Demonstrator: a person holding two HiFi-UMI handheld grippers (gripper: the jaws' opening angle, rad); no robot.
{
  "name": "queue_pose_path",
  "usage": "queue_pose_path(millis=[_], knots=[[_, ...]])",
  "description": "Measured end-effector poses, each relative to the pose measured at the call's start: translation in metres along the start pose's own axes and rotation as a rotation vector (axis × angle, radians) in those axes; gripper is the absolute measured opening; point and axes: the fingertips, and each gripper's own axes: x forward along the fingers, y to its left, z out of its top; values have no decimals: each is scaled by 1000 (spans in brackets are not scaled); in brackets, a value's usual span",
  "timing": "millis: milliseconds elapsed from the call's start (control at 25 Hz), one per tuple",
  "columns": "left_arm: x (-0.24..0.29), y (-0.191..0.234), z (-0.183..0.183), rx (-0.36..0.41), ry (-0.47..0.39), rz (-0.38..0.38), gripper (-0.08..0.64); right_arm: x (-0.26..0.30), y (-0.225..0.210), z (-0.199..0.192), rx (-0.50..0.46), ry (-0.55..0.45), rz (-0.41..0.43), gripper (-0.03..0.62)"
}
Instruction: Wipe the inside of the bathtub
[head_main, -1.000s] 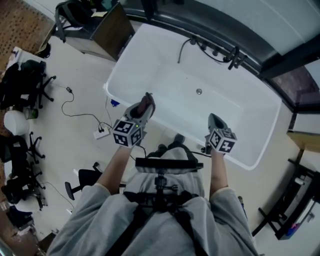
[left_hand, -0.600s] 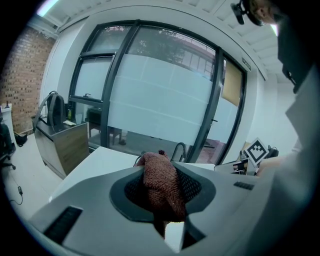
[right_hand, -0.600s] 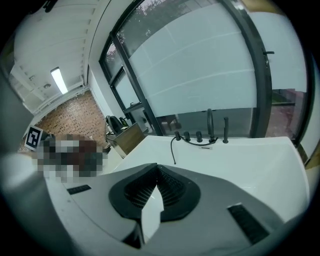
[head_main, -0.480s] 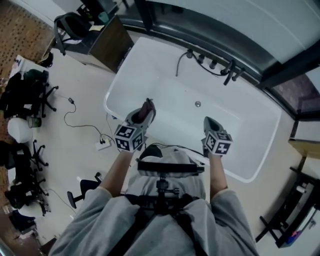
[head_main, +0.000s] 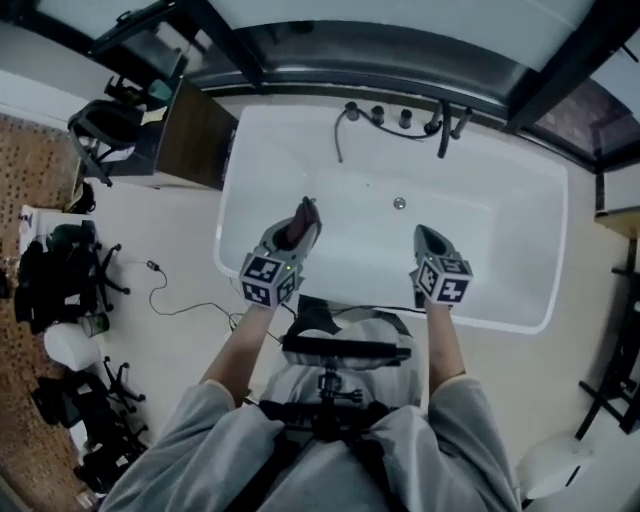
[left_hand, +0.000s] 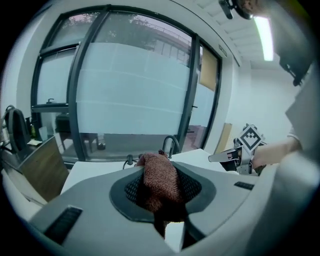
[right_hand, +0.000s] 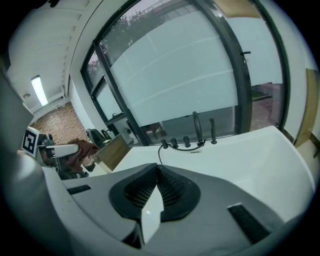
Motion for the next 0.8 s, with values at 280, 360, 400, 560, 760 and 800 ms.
queue_pose_path(millis=[280,360,400,560,760,800], knots=[[66,35,-5,122,41,-147,100,43,17,-2,59,-38,-102,8],[92,42,-11,179,52,-165,100,62,12,-7,63,-37,-120,8],[106,45,-14,205,55,-170,98,73,7,-10,62,-35,-128,8],[174,59,-32,280,59,-159,98,124,-12,-26,61,-22,-116,8],[259,77,-63,345,66,-99,100,188,-39,-36,48,-48,-70,8],[278,80,-70,358,70,-85,98,201,-47,-38,50,-58,-63,8]])
